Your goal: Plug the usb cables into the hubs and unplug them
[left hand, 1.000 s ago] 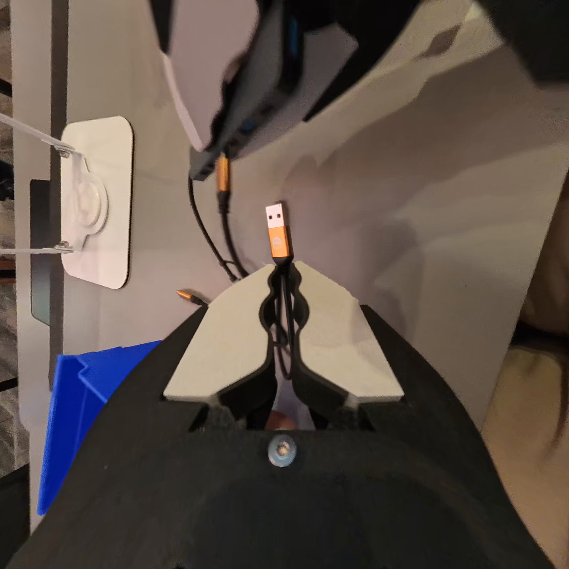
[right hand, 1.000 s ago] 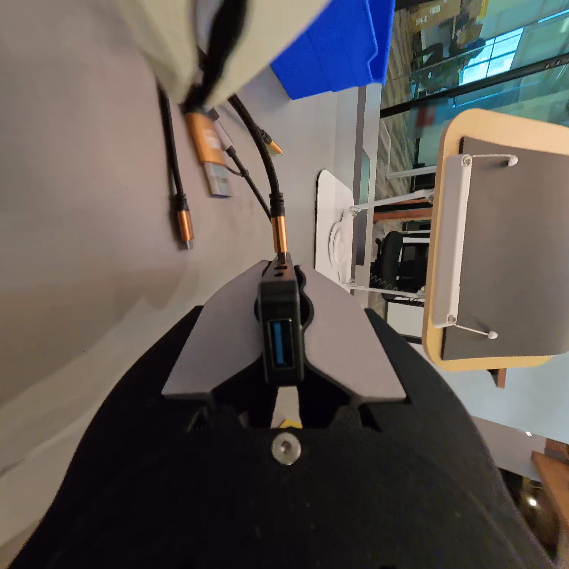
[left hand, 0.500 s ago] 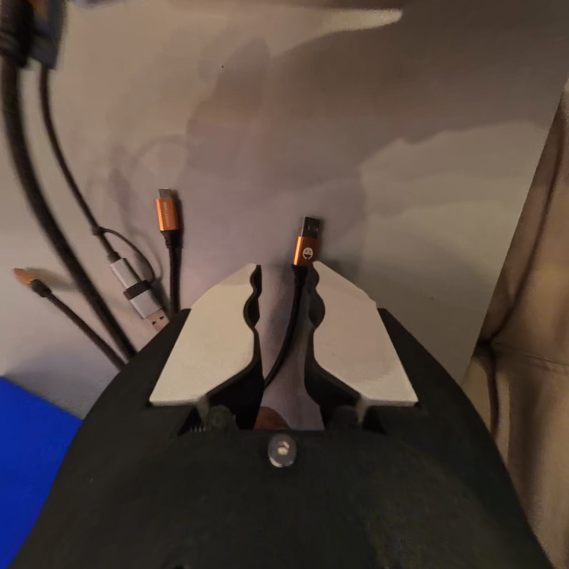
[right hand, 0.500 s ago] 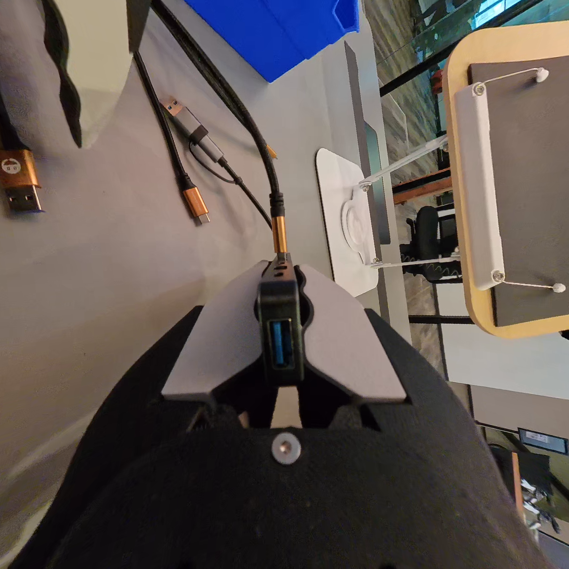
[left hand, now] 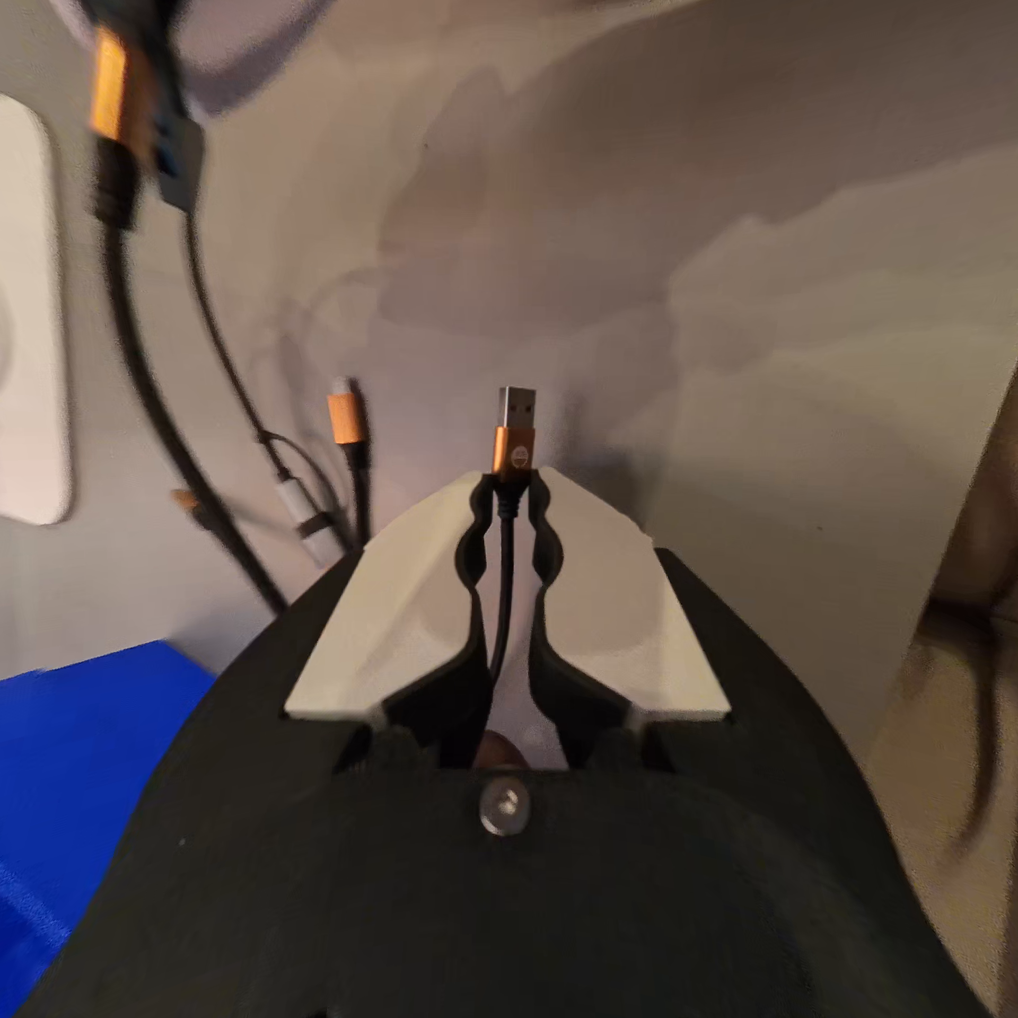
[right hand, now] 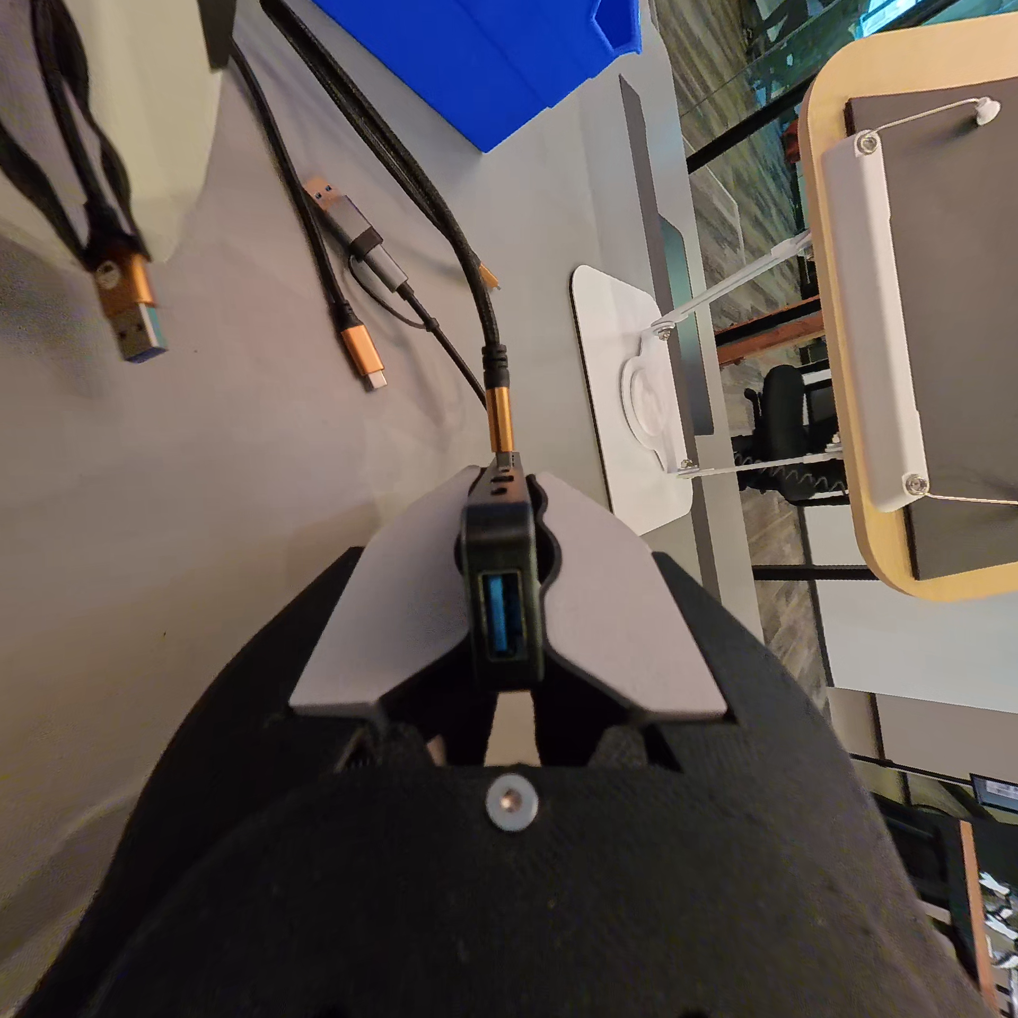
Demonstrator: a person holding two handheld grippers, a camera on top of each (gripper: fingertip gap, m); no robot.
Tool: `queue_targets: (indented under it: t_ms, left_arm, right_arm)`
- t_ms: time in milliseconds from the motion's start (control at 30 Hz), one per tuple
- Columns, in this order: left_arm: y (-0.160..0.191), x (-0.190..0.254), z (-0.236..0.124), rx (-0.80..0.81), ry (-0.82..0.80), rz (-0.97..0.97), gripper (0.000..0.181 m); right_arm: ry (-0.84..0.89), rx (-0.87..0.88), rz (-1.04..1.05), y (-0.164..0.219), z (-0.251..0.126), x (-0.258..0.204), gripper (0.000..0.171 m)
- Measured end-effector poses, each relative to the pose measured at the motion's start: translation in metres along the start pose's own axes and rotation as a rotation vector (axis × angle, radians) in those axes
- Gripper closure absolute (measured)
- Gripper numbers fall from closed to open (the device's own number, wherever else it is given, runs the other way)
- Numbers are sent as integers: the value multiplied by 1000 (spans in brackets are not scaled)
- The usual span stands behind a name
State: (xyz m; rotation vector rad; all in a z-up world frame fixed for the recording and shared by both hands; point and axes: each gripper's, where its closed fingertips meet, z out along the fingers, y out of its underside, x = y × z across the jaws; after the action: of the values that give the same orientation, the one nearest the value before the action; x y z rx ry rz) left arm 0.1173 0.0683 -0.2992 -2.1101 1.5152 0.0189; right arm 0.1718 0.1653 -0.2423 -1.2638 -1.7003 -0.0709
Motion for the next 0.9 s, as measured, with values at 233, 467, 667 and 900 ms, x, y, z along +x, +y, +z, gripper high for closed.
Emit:
queue_targets:
  t_ms: [233, 467, 667, 900]
  left_arm:
    - [-31, -49, -39, 71, -487, 205, 169]
    - [-44, -76, -55, 34, -754, 360, 169]
    - [-63, -81, -60, 0, -901, 481, 169]
    - [-72, -78, -58, -8, -992, 583, 170]
  right_arm:
    - [-17, 5, 17, -1, 1, -2, 159]
    - [-6, 10, 24, -4, 0, 0, 160]
    - [-20, 12, 29, -11, -1, -3, 159]
    - [30, 3, 23, -18, -4, 4, 159]
